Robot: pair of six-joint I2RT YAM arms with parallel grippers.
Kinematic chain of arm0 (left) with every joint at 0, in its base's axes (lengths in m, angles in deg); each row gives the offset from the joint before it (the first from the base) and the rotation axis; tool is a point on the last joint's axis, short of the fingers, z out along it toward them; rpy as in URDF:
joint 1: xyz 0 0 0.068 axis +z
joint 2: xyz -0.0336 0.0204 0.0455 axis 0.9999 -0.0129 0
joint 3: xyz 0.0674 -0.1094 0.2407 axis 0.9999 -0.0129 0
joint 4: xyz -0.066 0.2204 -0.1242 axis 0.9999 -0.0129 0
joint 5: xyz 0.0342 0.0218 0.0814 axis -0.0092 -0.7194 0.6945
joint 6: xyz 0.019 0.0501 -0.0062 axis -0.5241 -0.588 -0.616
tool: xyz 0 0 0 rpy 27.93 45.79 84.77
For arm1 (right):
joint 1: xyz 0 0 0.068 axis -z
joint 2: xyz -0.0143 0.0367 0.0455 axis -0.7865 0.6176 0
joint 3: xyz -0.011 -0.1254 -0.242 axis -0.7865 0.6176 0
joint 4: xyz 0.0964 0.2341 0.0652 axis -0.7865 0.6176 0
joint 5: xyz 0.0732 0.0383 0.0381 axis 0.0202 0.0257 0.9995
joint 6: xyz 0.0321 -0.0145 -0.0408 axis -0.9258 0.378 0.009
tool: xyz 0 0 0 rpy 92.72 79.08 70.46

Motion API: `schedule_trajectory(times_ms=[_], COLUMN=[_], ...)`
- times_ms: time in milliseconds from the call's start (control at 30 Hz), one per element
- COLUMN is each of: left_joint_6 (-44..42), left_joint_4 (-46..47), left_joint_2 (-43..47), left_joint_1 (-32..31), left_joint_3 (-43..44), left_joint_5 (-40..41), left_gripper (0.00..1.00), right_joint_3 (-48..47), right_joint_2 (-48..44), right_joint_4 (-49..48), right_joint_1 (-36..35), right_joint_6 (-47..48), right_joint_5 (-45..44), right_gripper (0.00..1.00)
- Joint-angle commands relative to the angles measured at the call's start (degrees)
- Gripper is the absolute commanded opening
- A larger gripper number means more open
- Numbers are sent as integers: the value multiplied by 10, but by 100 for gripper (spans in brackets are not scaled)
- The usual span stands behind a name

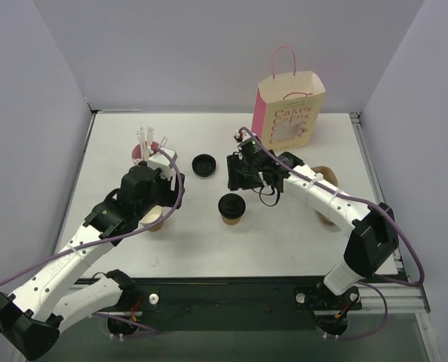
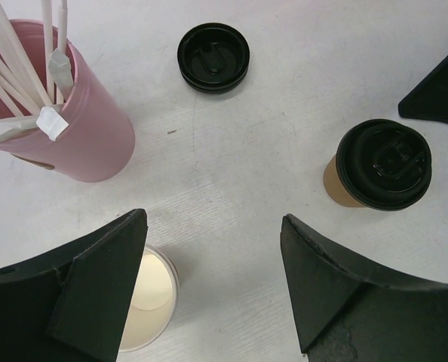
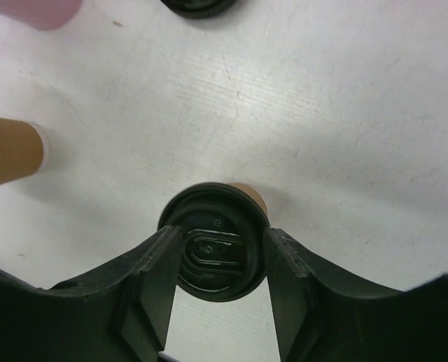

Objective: Pack the takeout coffee

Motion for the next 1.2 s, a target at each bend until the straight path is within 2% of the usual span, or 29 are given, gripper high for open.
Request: schedule_trajectory(times_ms=[0, 167, 367, 600, 767, 1033, 1133, 1167], left_joint_6=[-10, -10, -12, -13, -13, -13, -13, -13], left_joint_4=[19, 29, 36, 38, 38, 38, 39, 38], left_joint_2=[11, 22, 36, 41, 38, 30, 28, 26], left_joint_1=[-2, -9, -18, -24, -26, -30, -30, -30], left_joint_3=[-3, -10, -15, -16, -16, -15, -14, -15], left_joint_5=[21, 20, 26, 29, 20, 20, 20, 20], left_gripper=[81, 81, 81, 81, 81, 81, 81, 81], right_joint_3=[-74, -192, -366, -499, -562, -577, -580, -579], right_joint_2=[-16, 21, 107, 195, 262, 306, 312, 313], right_joint_4=[28, 40, 39, 40, 34, 33, 33, 33], right_joint_1=[19, 61, 121, 132, 144, 168, 174, 176], right_joint_6=[38, 85, 223, 339, 380, 389, 389, 389], right_joint_5=[-18, -92, -95, -145, -164, -141, -133, -130], right_gripper=[48, 53, 62, 73, 74, 61, 47, 36])
